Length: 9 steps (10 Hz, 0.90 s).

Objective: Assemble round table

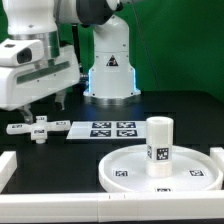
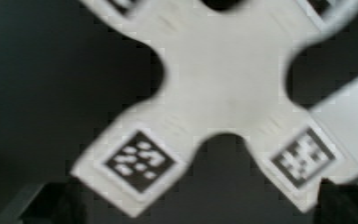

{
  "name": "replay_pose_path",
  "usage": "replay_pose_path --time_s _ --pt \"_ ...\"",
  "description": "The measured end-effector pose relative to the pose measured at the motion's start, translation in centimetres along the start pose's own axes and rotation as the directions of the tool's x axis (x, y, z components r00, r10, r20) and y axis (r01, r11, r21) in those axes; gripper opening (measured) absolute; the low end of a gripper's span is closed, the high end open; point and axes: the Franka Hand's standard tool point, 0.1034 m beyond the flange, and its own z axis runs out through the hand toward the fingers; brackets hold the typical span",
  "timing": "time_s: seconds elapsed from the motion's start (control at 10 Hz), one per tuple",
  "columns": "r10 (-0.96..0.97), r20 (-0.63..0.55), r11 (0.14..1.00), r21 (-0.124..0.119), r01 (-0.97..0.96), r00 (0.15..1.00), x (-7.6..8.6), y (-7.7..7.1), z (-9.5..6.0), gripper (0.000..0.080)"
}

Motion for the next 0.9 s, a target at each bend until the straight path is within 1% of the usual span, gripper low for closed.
replay_pose_path --time_s 0.1,0.2,0.3,0.4,0.5,0.6,0.7,0.8,0.9 --pt "-0.06 0.0 0.997 -0.041 0.06 0.998 -1.0 0.0 -0.2 0.0648" --pt "-0.078 0.002 0.996 -0.049 0.078 0.997 -2.2 -0.2 -0.1 0.0648" --pt "-0.047 0.001 0.998 -0.043 0.047 0.999 -2.1 -0.3 0.0 0.0648" --pt "-0.05 0.001 0.998 -0.042 0.05 0.999 -2.0 -0.3 0.0 0.0648" --pt "-0.016 0.0 0.999 -0.035 0.016 1.0 -1.9 -0.4 0.1 0.0648" --pt "0.031 0.0 0.999 -0.023 -0.031 1.0 -1.4 -0.5 0.4 0.0648" --pt "0.065 -0.001 0.998 -0.023 -0.065 0.998 -0.8 -0.5 0.4 0.0648" --pt "0.071 0.0 0.997 -0.017 -0.071 0.997 -0.5 -0.6 0.6 0.0648" --pt "0.071 0.001 0.997 -0.013 -0.071 0.997 -0.6 -0.8 0.8 0.0648"
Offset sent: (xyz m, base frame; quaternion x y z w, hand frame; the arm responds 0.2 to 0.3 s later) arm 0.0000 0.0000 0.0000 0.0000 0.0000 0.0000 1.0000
